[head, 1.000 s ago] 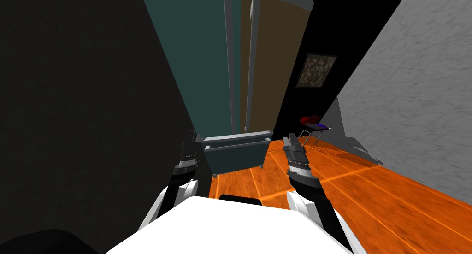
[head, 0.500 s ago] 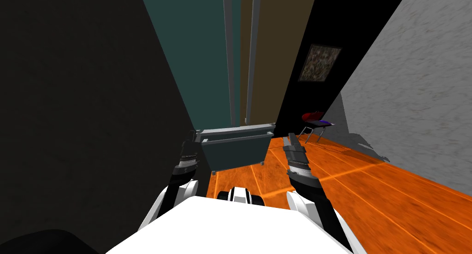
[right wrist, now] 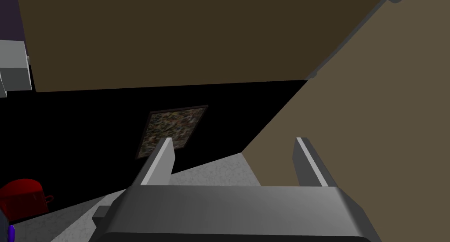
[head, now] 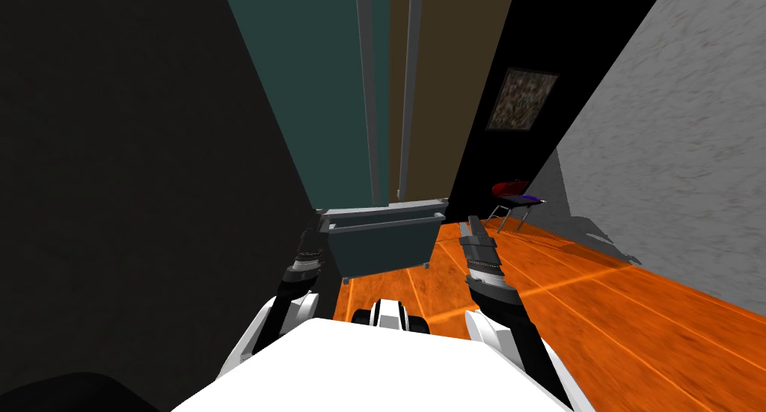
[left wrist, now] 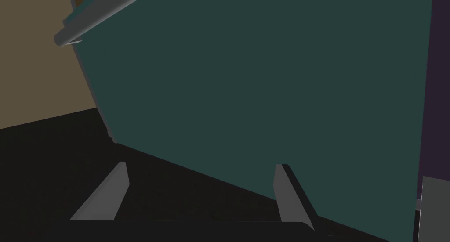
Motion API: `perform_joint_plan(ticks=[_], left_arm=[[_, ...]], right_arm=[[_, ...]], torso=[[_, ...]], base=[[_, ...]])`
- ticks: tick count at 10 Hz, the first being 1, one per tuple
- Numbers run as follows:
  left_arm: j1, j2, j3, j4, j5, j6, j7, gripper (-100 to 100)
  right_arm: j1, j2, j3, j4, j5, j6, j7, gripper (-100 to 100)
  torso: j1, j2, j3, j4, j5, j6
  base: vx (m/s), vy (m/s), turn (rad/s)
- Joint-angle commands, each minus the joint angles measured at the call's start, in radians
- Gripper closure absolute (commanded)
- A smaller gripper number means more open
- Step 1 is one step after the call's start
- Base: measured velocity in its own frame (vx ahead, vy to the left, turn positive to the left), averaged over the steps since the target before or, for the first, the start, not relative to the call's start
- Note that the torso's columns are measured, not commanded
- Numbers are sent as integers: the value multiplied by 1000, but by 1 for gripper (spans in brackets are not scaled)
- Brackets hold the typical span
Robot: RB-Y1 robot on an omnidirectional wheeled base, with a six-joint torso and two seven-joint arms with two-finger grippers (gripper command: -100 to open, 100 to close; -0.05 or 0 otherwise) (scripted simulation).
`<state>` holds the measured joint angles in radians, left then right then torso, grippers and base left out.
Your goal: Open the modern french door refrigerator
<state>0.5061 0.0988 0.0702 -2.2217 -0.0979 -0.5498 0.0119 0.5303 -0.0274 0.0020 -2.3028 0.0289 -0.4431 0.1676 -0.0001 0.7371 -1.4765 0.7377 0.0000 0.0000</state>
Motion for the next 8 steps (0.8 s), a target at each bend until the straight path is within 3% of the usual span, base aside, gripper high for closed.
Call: perform_joint_plan(ticks=[1, 8], left_arm=[[-7, 33, -3, 62, 2, -46, -1, -100], [-57, 72, 4, 278, 14, -191, 1, -100]], right_arm=[[0, 0, 0, 0, 0, 0, 0, 0], [0, 0, 0, 0, 0, 0, 0, 0]], torso=[[0, 0, 0, 0, 0, 0], [0, 1, 0, 0, 0, 0]], base=[[59, -31, 22], [64, -42, 27]])
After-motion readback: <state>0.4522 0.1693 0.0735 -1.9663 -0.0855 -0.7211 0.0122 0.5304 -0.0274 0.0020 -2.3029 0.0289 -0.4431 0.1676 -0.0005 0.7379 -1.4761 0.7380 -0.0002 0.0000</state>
